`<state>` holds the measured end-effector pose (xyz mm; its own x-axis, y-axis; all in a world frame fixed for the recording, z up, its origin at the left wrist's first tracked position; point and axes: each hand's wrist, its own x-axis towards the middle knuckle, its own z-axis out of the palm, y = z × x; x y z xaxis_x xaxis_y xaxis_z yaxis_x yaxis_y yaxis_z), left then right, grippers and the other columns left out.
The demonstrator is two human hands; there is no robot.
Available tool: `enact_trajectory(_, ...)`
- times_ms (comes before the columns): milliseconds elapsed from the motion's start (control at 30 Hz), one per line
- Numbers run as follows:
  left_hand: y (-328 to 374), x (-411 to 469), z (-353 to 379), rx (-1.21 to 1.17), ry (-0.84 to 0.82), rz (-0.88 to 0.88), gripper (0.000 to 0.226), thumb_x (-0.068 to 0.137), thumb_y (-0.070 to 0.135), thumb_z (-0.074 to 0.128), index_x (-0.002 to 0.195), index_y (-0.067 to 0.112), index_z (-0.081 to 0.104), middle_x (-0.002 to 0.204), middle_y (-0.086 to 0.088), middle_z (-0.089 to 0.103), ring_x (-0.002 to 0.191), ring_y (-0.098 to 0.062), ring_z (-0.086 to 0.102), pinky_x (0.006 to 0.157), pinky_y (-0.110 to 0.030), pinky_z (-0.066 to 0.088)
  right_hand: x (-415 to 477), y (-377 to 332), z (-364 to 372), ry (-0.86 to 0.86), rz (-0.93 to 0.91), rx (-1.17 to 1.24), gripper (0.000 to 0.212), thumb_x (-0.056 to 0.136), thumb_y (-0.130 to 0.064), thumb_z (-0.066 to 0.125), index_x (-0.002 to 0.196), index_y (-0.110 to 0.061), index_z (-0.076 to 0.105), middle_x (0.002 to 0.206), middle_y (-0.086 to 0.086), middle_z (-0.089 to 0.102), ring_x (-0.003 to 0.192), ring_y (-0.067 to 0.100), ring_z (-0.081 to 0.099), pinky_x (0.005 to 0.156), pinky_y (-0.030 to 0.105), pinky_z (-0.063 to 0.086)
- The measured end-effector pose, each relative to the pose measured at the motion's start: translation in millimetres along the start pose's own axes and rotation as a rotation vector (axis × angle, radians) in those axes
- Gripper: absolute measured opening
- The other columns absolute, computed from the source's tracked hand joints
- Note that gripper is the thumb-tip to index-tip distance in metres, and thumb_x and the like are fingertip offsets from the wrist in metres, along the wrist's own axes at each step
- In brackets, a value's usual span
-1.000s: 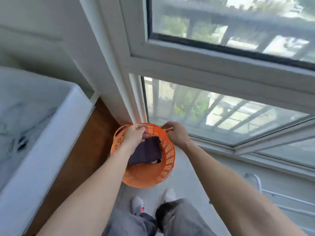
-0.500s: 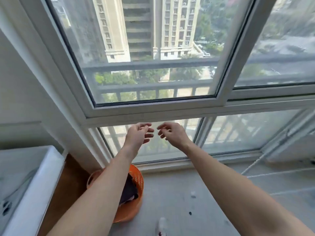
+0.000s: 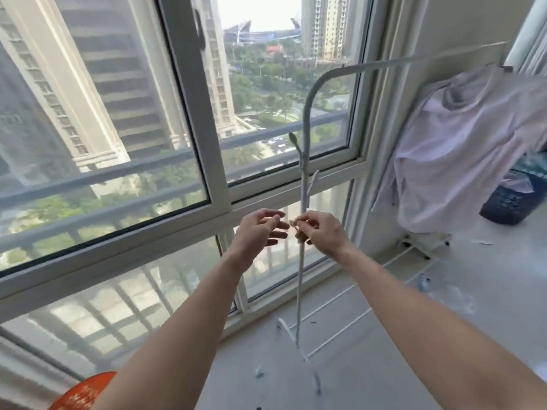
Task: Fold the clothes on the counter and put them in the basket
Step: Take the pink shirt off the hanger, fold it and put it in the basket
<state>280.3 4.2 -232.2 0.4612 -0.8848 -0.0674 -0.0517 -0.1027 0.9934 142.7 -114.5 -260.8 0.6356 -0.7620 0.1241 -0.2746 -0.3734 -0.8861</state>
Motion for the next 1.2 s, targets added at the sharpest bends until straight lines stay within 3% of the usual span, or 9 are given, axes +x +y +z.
enact_trajectory(100,13.6,42.3,95.3,-0.041,-0.071,0.018,0.02,0.103,0.014,0.05,0.116,0.008,0.065,0.102,-0.012,0.075,0.088,-0.025,0.073,0.078,-0.034,0.055,9.7,41.9,-91.2,0.055,0.024,-0.028,0.012,0.094,-0.017,0.063,0.089,-0.023,0.071,0.06,0.003,0.069,0.062,0.021,0.071,0.067,0.038,0.059)
enact_trajectory(167,20.0,65.9,152.5,-0.077,-0.094,0.003,0.02,0.104,0.014,0.049,0.115,0.008,0.065,0.102,-0.012,0.075,0.088,-0.024,0.072,0.08,-0.035,0.054,14.2,63.8,-146.3,0.079,0.037,-0.008,0.01,0.094,-0.015,0.063,0.093,-0.017,0.073,0.059,0.004,0.066,0.057,0.021,0.068,0.069,0.046,0.061)
enact_trajectory(333,33.1,131.5,267.3,-0.073,-0.168,-0.023,0.019,0.103,0.016,0.05,0.111,0.012,0.067,0.1,-0.009,0.076,0.085,-0.021,0.072,0.076,-0.032,0.053,26.9,107.7,-263.6,0.179,0.036,-0.042,0.013,0.096,-0.015,0.061,0.097,-0.012,0.073,0.064,0.003,0.068,0.057,0.02,0.068,0.063,0.037,0.061)
enact_trajectory(500,46.8,219.6,374.9,-0.072,-0.225,-0.003,0.017,0.103,0.017,0.051,0.103,0.016,0.068,0.092,-0.004,0.076,0.082,-0.02,0.072,0.073,-0.03,0.051,67.3,171.1,-372.8,0.282,0.097,-0.056,0.014,0.096,-0.01,0.059,0.093,-0.012,0.072,0.06,0.0,0.069,0.055,0.012,0.066,0.058,0.019,0.051)
enact_trajectory(667,63.6,328.8,479.4,-0.098,-0.246,0.028,0.018,0.103,0.017,0.05,0.106,0.015,0.068,0.095,-0.006,0.076,0.08,-0.019,0.072,0.069,-0.027,0.053,138.9,225.0,-483.5,0.309,0.111,-0.077,0.014,0.096,-0.015,0.059,0.093,-0.014,0.072,0.067,0.003,0.071,0.06,0.013,0.067,0.065,0.026,0.057)
enact_trajectory(900,119.4,475.4,599.9,-0.096,-0.22,0.02,0.02,0.103,0.023,0.05,0.108,0.017,0.068,0.096,-0.004,0.077,0.085,-0.021,0.074,0.074,-0.029,0.053,246.1,260.0,-636.4,0.316,0.114,-0.099,0.016,0.097,-0.01,0.056,0.095,-0.007,0.071,0.065,0.005,0.068,0.056,0.015,0.063,0.056,0.021,0.049)
enact_trajectory(1000,139.7,521.3,639.0,-0.058,-0.197,0.031,0.021,0.103,0.022,0.05,0.113,0.016,0.067,0.1,-0.005,0.077,0.09,-0.023,0.074,0.083,-0.035,0.056,283.6,274.0,-689.8,0.35,0.091,-0.097,0.017,0.098,-0.01,0.056,0.098,-0.007,0.072,0.071,0.004,0.069,0.058,0.014,0.064,0.055,0.018,0.05)
enact_trajectory(1133,156.3,577.1,679.7,-0.04,-0.161,0.045,0.021,0.101,0.018,0.053,0.121,0.017,0.061,0.109,-0.003,0.073,0.091,-0.024,0.074,0.09,-0.042,0.055,351.6,300.9,-751.0,0.344,0.024,-0.199,0.015,0.094,-0.016,0.058,0.093,-0.025,0.071,0.084,-0.01,0.069,0.068,0.014,0.07,0.07,0.031,0.058)
enact_trajectory(1200,164.4,602.3,697.0,-0.036,-0.126,0.075,0.023,0.1,0.018,0.057,0.123,0.023,0.056,0.112,0.004,0.069,0.091,-0.024,0.074,0.089,-0.041,0.057,393.4,310.1,-779.4,0.349,-0.054,-0.244,0.017,0.093,-0.015,0.059,0.094,-0.028,0.069,0.089,-0.016,0.066,0.075,0.014,0.069,0.075,0.03,0.056)
